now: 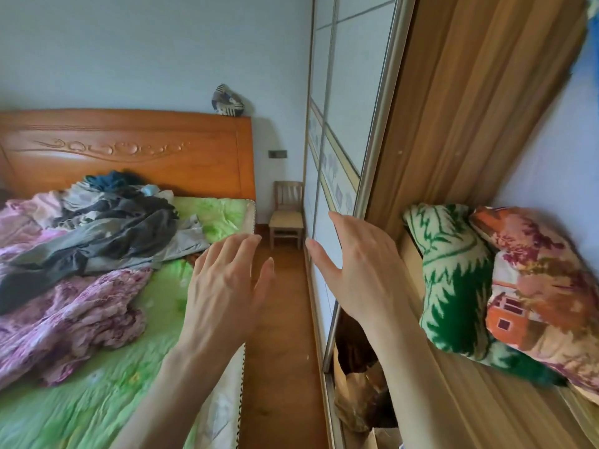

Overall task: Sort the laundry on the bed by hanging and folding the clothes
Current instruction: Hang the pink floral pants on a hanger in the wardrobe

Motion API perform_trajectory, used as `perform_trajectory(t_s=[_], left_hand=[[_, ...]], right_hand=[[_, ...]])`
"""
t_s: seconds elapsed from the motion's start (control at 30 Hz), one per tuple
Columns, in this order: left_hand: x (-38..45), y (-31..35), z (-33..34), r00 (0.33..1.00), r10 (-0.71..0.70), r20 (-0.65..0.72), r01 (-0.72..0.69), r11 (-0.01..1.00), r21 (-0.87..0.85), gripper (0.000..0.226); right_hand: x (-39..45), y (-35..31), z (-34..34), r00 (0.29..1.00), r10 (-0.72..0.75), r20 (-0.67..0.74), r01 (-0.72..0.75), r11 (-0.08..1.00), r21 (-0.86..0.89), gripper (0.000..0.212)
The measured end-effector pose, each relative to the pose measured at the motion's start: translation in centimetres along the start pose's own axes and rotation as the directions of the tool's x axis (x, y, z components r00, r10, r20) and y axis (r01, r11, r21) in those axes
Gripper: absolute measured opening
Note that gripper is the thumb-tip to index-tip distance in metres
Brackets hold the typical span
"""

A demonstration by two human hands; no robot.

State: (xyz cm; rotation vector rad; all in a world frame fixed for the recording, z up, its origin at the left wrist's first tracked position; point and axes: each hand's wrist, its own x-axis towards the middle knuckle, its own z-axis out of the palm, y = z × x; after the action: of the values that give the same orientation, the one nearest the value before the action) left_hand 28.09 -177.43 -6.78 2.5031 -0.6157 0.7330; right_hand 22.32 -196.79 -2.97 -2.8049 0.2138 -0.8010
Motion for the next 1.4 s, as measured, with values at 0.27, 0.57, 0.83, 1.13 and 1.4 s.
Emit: perform_trajectory(t_s=[0.27,0.57,0.83,1.13,1.4], left_hand=[[6.5,-2.3,4.3,0.995,-0.094,-0.039,0.093,0.995,-0.038,0.04],[13.3,-11.4,6.0,0.985,-0.168,-0.046,0.168,0.986,0.017,0.039],[18.0,-23.4,5.6,0.944,-0.293,-0.149,0.309,0.946,0.096,0.04],[17.7,-34.6,3.5,0.852,-0.458,-0.255,0.51,0.837,0.2,0.046],[17.7,-44.0,2.2,0.728,-0.522,-0.445,0.669,0.682,0.294,0.051]], right_hand=[[9.0,0.4,3.9,0.996,-0.09,-0.003,0.09,0.996,0.009,0.072],[20.2,-3.9,12.3,0.968,-0.251,0.016,0.249,0.966,0.072,0.063],[28.1,-12.3,21.5,0.905,-0.421,0.057,0.407,0.898,0.169,0.064],[33.9,-23.2,30.3,0.794,-0.603,0.08,0.545,0.764,0.346,0.066],[38.6,-33.8,40.1,0.628,-0.778,0.022,0.648,0.538,0.539,0.065]])
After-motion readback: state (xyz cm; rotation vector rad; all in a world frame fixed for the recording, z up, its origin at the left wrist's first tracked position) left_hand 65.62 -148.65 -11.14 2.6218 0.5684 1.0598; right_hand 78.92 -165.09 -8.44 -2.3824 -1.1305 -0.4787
